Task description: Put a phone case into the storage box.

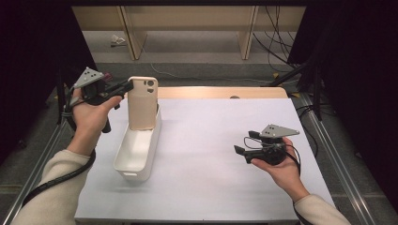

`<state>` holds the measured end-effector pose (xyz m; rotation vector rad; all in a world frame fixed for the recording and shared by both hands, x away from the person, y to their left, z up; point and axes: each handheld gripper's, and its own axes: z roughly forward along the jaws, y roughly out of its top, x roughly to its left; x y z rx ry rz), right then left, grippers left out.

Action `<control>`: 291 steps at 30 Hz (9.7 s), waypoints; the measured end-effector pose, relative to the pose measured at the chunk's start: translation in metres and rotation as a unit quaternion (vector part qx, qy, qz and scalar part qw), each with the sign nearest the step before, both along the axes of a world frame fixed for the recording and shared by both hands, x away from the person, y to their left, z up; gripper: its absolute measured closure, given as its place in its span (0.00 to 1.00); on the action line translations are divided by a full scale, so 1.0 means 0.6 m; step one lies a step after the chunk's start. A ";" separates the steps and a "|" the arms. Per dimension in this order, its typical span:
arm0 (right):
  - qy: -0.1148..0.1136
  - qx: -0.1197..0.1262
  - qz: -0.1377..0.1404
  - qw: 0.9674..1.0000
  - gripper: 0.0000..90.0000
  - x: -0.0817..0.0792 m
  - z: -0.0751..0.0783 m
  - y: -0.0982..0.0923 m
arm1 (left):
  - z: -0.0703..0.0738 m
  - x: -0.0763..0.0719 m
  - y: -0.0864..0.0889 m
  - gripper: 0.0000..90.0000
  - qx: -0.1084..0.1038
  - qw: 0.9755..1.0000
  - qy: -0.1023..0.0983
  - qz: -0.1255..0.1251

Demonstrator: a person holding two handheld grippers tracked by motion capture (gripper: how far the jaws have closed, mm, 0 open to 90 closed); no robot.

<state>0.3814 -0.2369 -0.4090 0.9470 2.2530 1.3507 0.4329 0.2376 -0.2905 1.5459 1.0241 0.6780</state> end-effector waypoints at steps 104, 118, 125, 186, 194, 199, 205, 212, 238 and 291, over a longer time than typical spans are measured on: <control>-0.002 0.001 0.000 1.000 0.23 0.000 -0.001 -0.001 | -0.153 0.102 0.029 0.92 0.005 0.999 0.028 0.027; -0.002 -0.001 0.001 1.000 0.23 0.000 0.000 0.000 | -0.170 0.109 0.031 0.91 0.012 0.999 0.040 0.027; -0.002 0.000 0.001 1.000 0.23 0.000 -0.001 0.000 | -0.178 0.113 0.033 0.91 0.010 0.999 0.045 0.029; -0.002 0.001 0.002 1.000 0.23 0.002 -0.001 -0.002 | -0.189 0.137 0.029 0.69 0.079 0.993 0.066 0.063; -0.002 0.000 0.001 1.000 0.23 0.002 -0.001 -0.002 | -0.182 0.132 0.029 0.59 0.078 0.992 0.072 0.063; -0.001 0.000 0.001 1.000 0.22 0.002 -0.001 -0.002 | -0.177 0.128 0.028 0.48 0.074 0.992 0.076 0.072; -0.001 0.000 0.001 1.000 0.22 0.002 -0.001 -0.002 | -0.171 0.121 0.025 0.34 0.089 0.990 0.084 0.067; 0.000 0.000 0.002 1.000 0.22 0.002 -0.002 -0.001 | -0.158 0.104 0.015 0.17 0.097 0.989 0.093 0.059; 0.002 0.001 0.002 1.000 0.20 0.002 -0.001 -0.002 | -0.129 0.024 -0.010 0.04 0.075 0.995 0.069 0.011; 0.000 0.011 -0.024 1.000 0.19 -0.008 0.002 -0.046 | -0.177 -0.132 -0.052 0.02 0.077 0.993 0.012 -0.089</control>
